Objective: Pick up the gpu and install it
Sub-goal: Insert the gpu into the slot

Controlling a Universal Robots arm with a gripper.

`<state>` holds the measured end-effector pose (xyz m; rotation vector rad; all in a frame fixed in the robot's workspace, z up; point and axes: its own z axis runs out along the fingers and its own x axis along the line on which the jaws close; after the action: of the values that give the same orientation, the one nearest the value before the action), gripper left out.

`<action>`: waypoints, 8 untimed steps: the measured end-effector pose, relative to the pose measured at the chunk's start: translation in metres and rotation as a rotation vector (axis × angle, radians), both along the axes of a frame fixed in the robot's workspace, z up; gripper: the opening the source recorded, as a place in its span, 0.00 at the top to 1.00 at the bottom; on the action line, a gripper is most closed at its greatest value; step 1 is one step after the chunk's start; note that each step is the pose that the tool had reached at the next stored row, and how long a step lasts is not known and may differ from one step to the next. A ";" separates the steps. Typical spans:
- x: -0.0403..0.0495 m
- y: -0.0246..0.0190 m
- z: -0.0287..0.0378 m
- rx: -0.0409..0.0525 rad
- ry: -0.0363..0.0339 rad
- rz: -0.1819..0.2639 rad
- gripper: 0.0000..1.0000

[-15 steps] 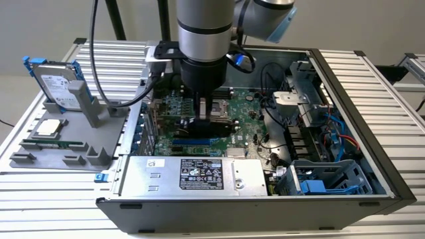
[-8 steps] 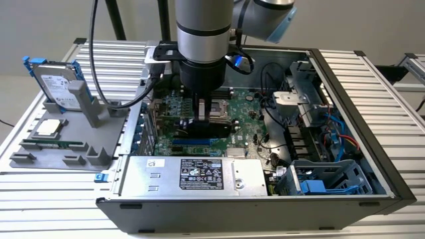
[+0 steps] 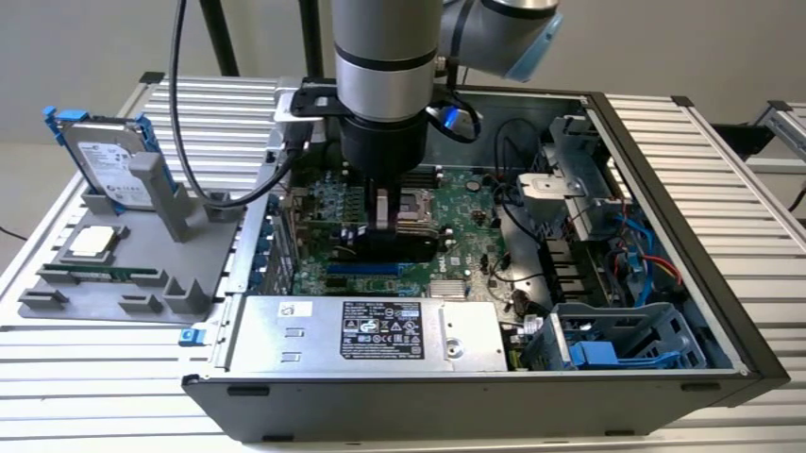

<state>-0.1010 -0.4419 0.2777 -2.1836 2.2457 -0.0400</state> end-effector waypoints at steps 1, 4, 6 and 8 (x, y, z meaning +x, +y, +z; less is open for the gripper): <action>0.0000 0.0000 -0.0002 0.0000 0.0000 0.000 1.00; -0.0001 0.0000 -0.0010 0.0000 0.0000 0.000 1.00; -0.0001 0.0000 -0.0014 -0.0001 0.0001 0.000 1.00; -0.0001 0.0000 -0.0018 0.0000 0.0000 0.000 1.00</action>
<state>-0.1011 -0.4420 0.2760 -2.1836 2.2458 -0.0400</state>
